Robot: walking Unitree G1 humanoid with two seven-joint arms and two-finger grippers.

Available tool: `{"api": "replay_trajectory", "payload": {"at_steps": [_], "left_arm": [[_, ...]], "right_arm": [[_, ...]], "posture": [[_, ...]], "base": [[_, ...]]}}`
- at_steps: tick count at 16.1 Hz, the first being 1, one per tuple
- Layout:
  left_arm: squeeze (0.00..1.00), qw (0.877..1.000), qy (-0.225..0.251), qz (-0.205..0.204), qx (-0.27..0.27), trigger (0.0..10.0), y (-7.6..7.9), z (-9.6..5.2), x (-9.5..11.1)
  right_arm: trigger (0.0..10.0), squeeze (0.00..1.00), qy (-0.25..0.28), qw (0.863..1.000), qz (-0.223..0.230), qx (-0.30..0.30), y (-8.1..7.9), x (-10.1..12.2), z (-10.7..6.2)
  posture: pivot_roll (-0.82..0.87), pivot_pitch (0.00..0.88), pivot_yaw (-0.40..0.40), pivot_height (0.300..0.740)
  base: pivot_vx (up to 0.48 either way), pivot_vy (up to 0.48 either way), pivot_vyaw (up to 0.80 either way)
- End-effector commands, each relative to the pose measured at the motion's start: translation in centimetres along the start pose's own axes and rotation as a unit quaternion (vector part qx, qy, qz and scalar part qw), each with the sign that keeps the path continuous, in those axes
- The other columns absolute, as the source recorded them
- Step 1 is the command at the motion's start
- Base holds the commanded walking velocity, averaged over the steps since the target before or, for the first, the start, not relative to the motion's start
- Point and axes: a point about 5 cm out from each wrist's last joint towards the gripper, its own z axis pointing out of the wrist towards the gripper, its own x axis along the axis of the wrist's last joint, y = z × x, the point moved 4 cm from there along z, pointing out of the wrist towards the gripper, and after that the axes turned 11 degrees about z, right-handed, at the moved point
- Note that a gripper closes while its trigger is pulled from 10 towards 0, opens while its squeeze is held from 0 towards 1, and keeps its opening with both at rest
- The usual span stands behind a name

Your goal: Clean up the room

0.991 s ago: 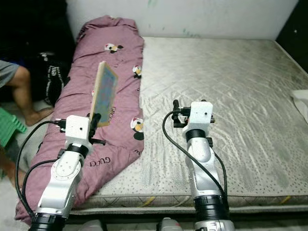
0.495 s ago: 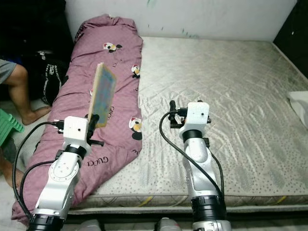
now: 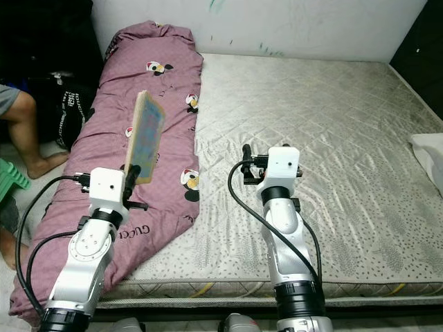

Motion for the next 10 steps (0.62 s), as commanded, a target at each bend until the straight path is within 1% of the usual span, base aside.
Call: {"api": "replay_trajectory", "payload": {"at_steps": [1, 10], "left_arm": [[0.0, 1.0, 0.023, 0.003, 0.004, 10.0, -0.12, 0.22, 1.19], [0.0, 1.0, 0.022, -0.002, 0.007, 10.0, -0.09, 0.14, 1.05]], "right_arm": [[10.0, 0.0, -0.002, 1.0, 0.002, -0.003, 0.3, 0.01, 0.06], [10.0, 0.0, -0.005, 1.0, 0.003, 0.003, 0.22, -0.1, 0.02]], "posture": [[-0.01, 0.0, -0.023, 0.74], [-0.02, 0.0, -0.024, 0.74]], "base": [[0.0, -0.259, 0.0], [0.0, -0.32, 0.0]]}}
